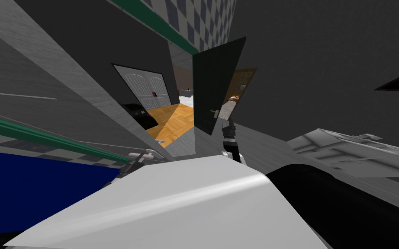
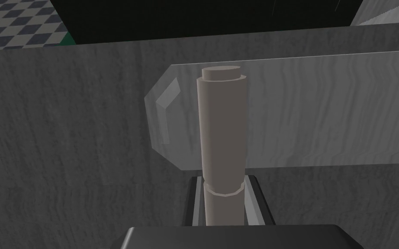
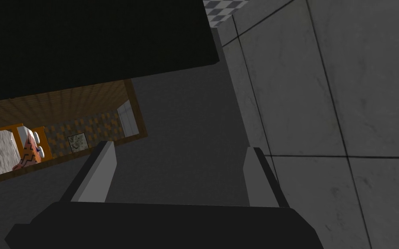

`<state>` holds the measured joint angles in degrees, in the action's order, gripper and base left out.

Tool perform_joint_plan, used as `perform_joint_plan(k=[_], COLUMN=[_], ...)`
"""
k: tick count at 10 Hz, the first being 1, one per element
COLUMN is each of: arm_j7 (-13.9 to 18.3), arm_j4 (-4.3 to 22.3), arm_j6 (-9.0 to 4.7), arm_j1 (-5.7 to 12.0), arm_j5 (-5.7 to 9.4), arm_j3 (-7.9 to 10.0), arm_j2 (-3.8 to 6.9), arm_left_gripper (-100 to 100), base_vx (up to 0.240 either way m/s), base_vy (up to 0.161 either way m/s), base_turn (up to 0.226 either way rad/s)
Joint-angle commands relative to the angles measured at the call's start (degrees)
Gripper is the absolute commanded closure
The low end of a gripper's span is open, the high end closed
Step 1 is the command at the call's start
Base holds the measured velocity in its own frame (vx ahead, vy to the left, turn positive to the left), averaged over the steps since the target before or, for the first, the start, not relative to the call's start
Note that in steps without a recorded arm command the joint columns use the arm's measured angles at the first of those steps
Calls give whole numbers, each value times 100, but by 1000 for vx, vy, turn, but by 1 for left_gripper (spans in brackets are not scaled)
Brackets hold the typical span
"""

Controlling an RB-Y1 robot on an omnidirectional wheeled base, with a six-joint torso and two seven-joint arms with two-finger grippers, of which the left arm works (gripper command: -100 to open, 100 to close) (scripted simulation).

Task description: Pull the door open

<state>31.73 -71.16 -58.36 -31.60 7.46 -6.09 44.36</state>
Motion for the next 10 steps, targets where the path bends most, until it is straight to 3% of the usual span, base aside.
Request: perform_joint_plan(k=[1,3,4,5,7,10], arm_j7=[56,98,75,91,101,128], arm_j4=[67,107,59,224,340,632], arm_j6=[-248,-395,-315,-511,-642,-971], arm_j1=[-95,-184,-150,-124,-108,-72], arm_j5=[-21,-54,-54,-75,-87,-117], arm_j3=[-7,-47,-52,-58,-58,-56], arm_j2=[86,135,107,89,76,45], arm_left_gripper=[100,100,100,100,100,100], base_vx=[-7,-18,5,25,14,30], base_vy=[38,20,-1,-49,-50,-52], base_turn=[22,6,-18,-96,-49,-80])
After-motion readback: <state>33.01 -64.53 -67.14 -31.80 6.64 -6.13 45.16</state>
